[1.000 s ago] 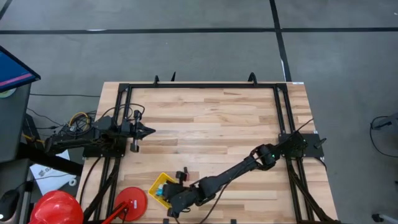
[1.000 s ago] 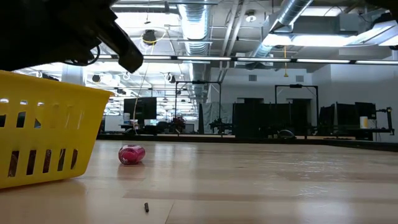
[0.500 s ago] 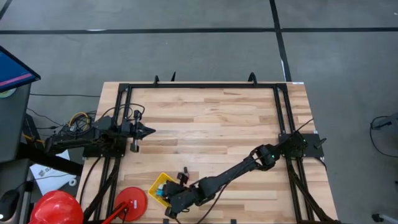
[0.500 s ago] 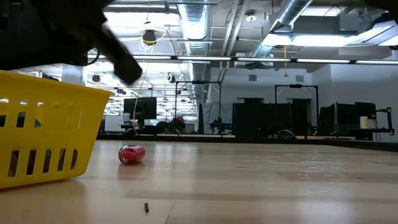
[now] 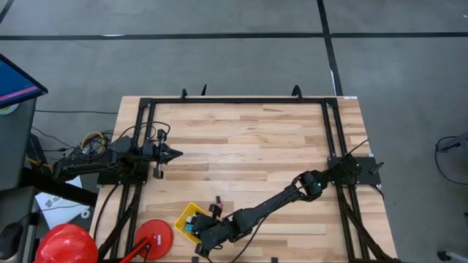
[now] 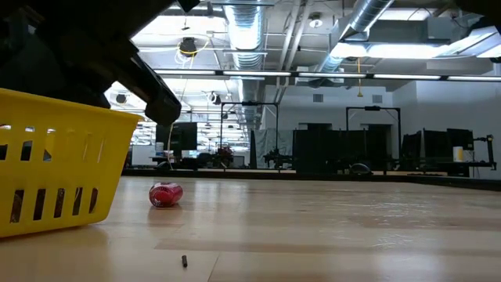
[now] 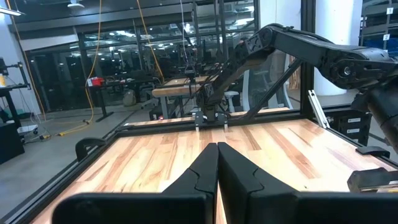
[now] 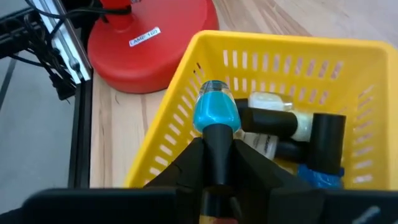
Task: Pick & Place Nail Polish
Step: Put the light blue nail polish into the yellow basket, then put the red nail polish into the yellow basket
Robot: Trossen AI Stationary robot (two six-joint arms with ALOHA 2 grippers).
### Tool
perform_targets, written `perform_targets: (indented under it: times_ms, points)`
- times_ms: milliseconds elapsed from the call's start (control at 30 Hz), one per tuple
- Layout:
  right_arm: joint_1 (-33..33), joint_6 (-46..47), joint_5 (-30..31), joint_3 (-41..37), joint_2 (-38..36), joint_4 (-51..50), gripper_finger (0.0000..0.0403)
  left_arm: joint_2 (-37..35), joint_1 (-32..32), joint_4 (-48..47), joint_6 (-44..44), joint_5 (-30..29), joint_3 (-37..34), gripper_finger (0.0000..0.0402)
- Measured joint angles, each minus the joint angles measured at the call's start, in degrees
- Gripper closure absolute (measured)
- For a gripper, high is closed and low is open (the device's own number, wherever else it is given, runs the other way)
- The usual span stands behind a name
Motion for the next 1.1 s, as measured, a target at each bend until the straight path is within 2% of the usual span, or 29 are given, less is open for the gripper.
perform_targets:
  times_ms: [367,633,767,933,1000,1100]
  points:
    - [0.0,-0.5,-1.2,0.0,0.0,0.2,0.0277,0.0,0.0,0.0,0.0,0.0,0.0,0.0401]
    - [0.3,-8.5,-1.5,-0.1,-1.7,-0.7,0.0239,0.0,0.0,0.0,0.0,0.0,0.0,0.0401]
    - [1.2,-14.8,-0.3,0.0,-6.7,-9.6,0.0226,0.0,0.0,0.0,0.0,0.0,0.0,0.0401]
    - [4.0,-20.2,9.1,0.0,-13.1,-26.2,0.0219,0.0,0.0,0.0,0.0,0.0,0.0,0.0401]
    - [5.2,-19.7,13.1,0.0,-15.4,-32.8,0.0217,0.0,0.0,0.0,0.0,0.0,0.0,0.0401]
    - [7.1,-13.6,18.0,0.0,-18.2,-44.5,0.0216,0.0,0.0,0.0,0.0,0.0,0.0,0.0401]
